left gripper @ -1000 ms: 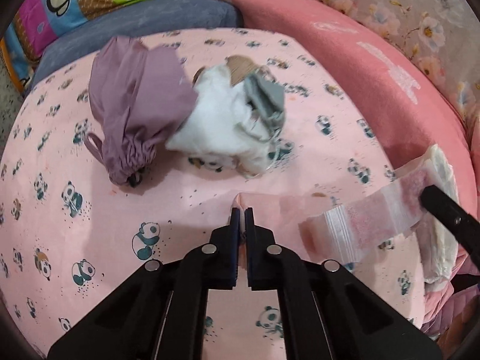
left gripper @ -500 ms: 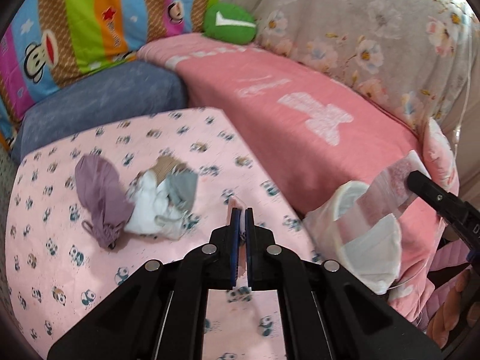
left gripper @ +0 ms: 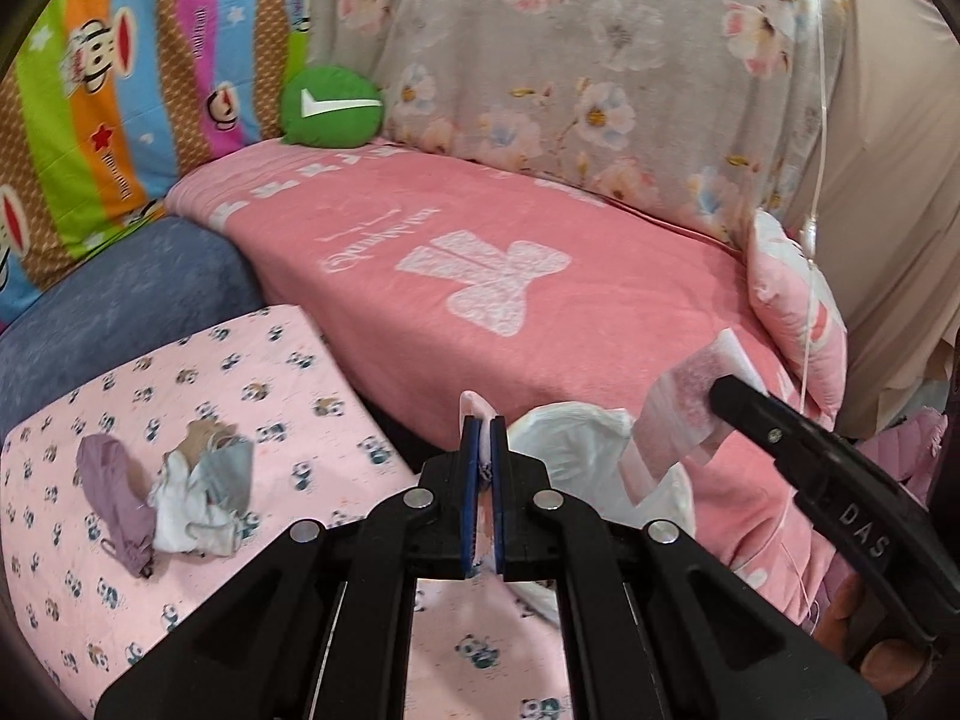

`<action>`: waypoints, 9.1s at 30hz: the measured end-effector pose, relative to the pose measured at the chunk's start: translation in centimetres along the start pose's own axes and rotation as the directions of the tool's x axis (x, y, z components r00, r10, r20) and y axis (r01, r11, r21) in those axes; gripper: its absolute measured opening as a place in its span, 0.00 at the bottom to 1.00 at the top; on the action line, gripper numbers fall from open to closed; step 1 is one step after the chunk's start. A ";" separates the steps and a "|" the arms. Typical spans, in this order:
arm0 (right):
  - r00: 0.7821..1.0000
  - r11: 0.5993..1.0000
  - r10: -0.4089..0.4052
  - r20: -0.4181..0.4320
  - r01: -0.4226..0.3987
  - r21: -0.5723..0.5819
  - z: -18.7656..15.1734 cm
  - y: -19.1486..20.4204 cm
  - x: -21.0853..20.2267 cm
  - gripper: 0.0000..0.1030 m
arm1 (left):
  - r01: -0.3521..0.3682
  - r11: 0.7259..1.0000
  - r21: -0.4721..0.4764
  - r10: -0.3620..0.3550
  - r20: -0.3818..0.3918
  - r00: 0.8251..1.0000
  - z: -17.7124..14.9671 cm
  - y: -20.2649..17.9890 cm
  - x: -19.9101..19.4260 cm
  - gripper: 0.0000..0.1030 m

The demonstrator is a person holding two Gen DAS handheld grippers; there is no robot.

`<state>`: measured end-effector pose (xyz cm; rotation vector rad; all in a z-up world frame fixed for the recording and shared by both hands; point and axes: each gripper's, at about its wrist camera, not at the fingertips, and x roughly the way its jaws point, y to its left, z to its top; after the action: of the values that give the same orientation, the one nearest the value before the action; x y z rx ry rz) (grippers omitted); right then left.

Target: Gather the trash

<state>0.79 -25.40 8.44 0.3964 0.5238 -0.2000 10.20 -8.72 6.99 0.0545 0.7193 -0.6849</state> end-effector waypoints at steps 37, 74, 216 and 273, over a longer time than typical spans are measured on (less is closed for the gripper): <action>0.994 0.988 -0.110 0.012 0.108 0.110 -1.3 -7.4 -0.5 0.30 | 0.063 0.997 0.033 -0.061 -0.074 0.995 -1.2 -6.4 4.3 0.54; 0.993 0.999 -0.003 -0.116 -0.001 -0.036 -4.7 2.5 4.0 0.40 | -0.132 0.966 -0.222 0.124 -0.049 0.991 -4.8 8.0 0.5 0.71; 0.995 0.992 -0.093 0.024 0.090 0.088 -0.6 -6.8 -0.2 0.19 | 0.079 0.997 -0.023 -0.078 0.032 0.996 0.3 -4.3 0.8 0.71; 0.921 0.949 0.140 -0.364 -0.230 -0.217 -14.5 22.2 13.6 0.42 | -0.424 0.791 -0.441 0.398 -0.155 0.904 -11.9 27.3 -5.6 0.73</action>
<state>12.22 -0.44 -3.18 0.2252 0.8431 0.1273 16.39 19.08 -3.47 -0.2106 0.8755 -0.0752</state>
